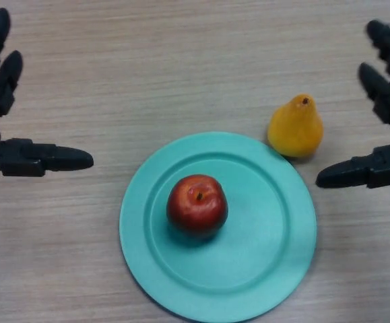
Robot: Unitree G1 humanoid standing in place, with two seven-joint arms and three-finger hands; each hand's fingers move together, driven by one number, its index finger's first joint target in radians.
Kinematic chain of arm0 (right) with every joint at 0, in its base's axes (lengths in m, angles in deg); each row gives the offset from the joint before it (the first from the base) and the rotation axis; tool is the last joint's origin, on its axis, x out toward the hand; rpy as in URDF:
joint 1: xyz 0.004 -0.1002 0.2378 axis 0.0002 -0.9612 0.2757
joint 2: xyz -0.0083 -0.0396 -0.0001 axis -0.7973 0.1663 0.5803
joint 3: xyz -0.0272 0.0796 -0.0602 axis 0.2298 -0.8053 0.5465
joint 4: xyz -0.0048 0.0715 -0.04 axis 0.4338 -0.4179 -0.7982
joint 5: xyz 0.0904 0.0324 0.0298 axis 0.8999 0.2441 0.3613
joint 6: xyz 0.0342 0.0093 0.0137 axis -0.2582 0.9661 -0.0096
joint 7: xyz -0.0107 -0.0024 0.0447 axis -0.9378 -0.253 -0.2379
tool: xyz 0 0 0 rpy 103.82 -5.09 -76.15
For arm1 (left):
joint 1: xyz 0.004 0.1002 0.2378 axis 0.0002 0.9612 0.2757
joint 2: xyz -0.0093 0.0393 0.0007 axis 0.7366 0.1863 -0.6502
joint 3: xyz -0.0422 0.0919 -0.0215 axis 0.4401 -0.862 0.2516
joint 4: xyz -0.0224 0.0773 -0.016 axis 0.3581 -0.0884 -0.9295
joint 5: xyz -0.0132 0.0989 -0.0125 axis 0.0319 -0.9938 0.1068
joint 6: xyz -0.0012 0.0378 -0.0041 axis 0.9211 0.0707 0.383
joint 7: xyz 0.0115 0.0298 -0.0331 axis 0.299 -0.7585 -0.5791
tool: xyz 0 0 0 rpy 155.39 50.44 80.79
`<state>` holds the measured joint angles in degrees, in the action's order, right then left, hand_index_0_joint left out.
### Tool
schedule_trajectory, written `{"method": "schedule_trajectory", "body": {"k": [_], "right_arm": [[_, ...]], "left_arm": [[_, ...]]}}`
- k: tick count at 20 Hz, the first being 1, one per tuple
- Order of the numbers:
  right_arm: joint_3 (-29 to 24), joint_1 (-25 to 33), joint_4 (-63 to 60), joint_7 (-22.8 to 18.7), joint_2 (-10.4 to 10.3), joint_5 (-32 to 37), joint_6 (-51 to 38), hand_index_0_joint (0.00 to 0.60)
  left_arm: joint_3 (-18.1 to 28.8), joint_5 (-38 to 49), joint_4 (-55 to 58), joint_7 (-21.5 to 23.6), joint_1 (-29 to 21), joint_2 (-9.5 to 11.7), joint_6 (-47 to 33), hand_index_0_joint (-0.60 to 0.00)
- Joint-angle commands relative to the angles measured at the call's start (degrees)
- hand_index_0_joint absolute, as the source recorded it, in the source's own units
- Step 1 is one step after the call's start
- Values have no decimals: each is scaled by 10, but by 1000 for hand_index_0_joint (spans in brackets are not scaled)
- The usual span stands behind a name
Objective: Pick up the red apple and place it on the plate
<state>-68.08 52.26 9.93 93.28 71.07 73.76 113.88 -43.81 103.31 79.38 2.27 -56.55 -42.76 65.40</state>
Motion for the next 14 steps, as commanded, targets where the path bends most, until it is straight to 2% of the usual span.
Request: {"method": "schedule_trajectory", "body": {"k": [1, 5, 8, 12, 14], "right_arm": [[-40, 25, 30, -3, 16, 15, -83, 0], [-33, 29, -1, -1, 17, 0, -103, 0], [-29, 37, -32, 10, 14, -25, -116, 0], [-20, 38, -65, 27, 12, -52, -148, 0], [-20, 41, -74, 27, 10, -59, -160, 0]], "left_arm": [[38, 22, 39, 7, -4, 33, -92, 0], [32, 4, 33, -7, 2, 25, -93, 0], [18, -23, 20, -7, 2, 16, -130, 0], [18, -29, -12, -21, -5, 18, -152, 0], [16, -29, -27, -6, -9, 16, -158, 0]]}}
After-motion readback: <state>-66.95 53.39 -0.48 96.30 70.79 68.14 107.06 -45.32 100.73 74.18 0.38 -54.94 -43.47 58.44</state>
